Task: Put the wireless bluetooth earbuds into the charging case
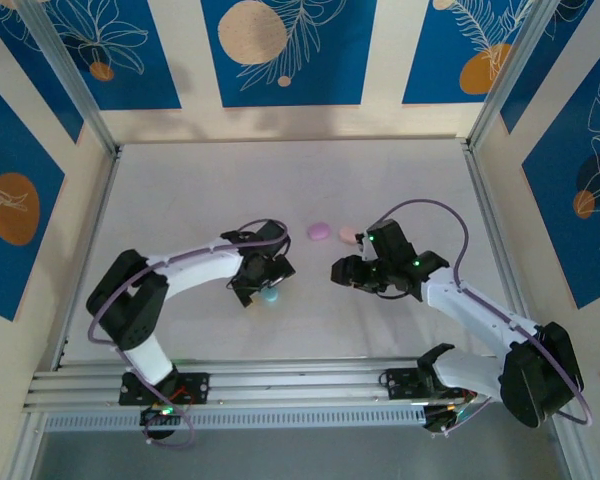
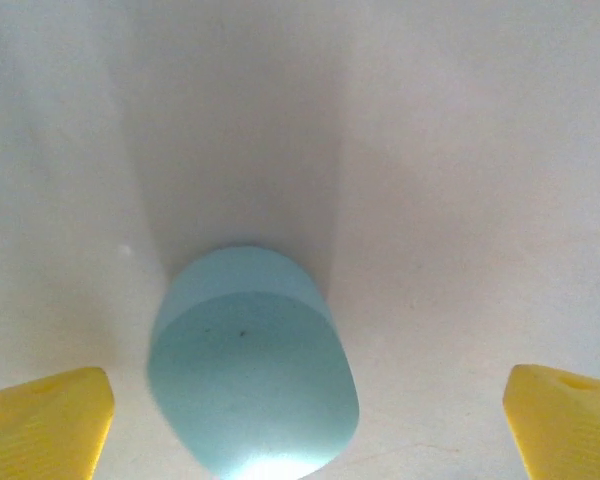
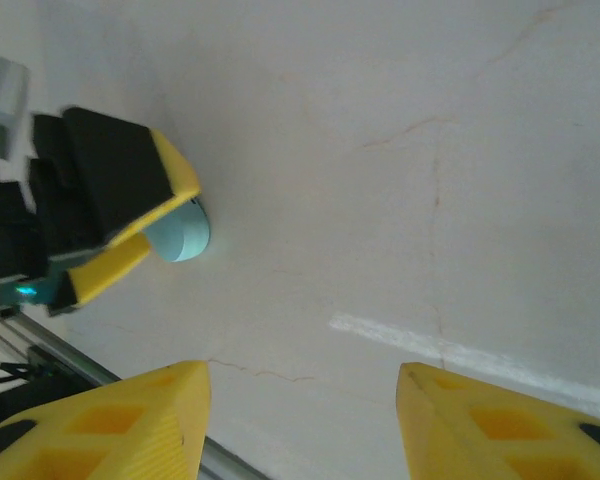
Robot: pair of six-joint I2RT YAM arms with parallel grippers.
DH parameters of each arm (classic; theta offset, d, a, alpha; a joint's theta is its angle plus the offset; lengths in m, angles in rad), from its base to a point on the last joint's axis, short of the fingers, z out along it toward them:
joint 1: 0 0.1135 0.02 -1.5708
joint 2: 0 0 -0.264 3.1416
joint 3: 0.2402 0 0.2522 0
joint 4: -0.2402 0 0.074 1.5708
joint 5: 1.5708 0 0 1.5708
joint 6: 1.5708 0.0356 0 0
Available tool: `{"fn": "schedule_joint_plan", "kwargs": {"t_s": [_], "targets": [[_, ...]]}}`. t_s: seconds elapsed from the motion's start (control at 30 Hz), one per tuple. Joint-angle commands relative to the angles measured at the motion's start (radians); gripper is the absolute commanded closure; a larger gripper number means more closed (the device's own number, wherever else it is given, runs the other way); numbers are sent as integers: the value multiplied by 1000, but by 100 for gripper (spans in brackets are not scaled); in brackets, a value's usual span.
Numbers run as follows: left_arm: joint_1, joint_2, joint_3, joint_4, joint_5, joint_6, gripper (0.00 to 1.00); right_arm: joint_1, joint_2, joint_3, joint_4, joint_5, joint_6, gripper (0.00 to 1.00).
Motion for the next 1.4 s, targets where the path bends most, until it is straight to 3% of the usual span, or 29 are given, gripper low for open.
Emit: {"fn": "schedule_joint_plan", "kwargs": {"t_s": [0.0, 0.13, 0.27, 0.47, 0.6, 0.93, 1.23, 1.37], "targets": [[22, -130, 44, -133, -202, 83, 0, 88, 12, -25, 144, 81, -91, 47], [94, -294, 4, -180, -361, 240, 0, 256, 75, -40, 292, 190, -266, 47], [189, -491, -90, -86, -413, 456, 0, 382, 209, -3, 382, 280, -435, 46], [274, -844, -264, 94, -428, 719, 0, 456, 481, 159, 406, 295, -565, 43], [286, -991, -327, 127, -453, 777, 0, 458, 581, 216, 462, 291, -607, 41], [294, -1023, -325, 80, -464, 833, 0, 460, 705, 296, 432, 252, -648, 40], [297, -997, -322, 111, -403, 879, 0, 444, 766, 320, 421, 175, -699, 55], [297, -989, -321, 107, -391, 885, 0, 440, 761, 308, 433, 158, -733, 66]]}}
